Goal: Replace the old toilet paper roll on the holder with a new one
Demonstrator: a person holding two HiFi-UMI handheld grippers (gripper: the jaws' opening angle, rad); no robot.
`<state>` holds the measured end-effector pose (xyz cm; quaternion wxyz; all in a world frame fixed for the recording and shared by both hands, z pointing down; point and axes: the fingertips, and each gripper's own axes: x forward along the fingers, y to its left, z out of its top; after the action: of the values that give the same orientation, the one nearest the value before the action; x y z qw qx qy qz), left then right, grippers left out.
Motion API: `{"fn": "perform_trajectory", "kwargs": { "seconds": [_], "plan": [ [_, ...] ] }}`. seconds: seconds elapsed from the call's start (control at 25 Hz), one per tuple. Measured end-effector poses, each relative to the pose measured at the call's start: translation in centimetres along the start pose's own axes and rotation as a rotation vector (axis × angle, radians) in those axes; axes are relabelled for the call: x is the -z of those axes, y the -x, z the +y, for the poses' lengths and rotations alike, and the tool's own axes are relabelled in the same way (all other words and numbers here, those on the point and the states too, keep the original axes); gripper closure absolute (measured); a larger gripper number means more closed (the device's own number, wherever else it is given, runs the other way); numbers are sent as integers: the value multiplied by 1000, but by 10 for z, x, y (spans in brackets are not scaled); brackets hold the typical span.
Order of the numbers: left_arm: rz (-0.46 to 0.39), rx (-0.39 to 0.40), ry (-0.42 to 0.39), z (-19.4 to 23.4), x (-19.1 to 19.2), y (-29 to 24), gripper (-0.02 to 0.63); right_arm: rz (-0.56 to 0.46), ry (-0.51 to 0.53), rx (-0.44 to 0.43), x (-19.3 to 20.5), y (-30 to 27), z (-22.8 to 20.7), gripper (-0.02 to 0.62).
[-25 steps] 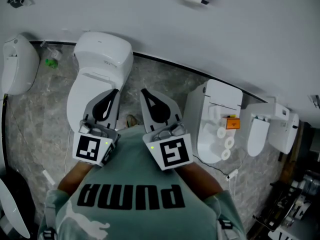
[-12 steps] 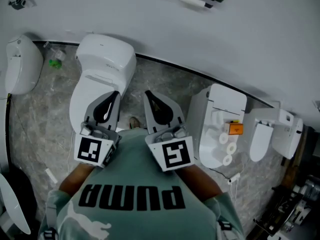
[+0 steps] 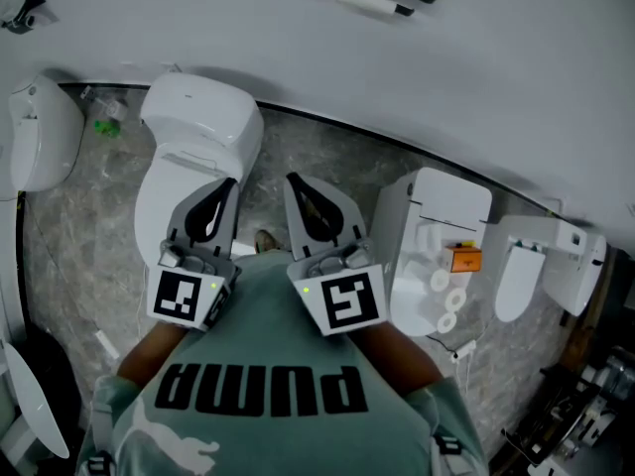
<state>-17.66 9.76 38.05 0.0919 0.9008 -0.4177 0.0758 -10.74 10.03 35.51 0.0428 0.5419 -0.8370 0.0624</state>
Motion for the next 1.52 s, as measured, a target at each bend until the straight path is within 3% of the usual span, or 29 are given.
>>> {"fn": "perform_trajectory", "kwargs": {
  "seconds": [0.96,1.32,1.52],
  "plan": [
    [-2,-18,-76,-10,-51,-151,603,-72,-69,6,-24,-58,-151,591],
    [18,-48,-80,-14,-57,-186,603,-73,-89,-25,-29,-73,-186,591],
    [32,-34,-75,-17,-51,-201,603,-65,-104,10,-26,-75,-210,591]
  ]
}}
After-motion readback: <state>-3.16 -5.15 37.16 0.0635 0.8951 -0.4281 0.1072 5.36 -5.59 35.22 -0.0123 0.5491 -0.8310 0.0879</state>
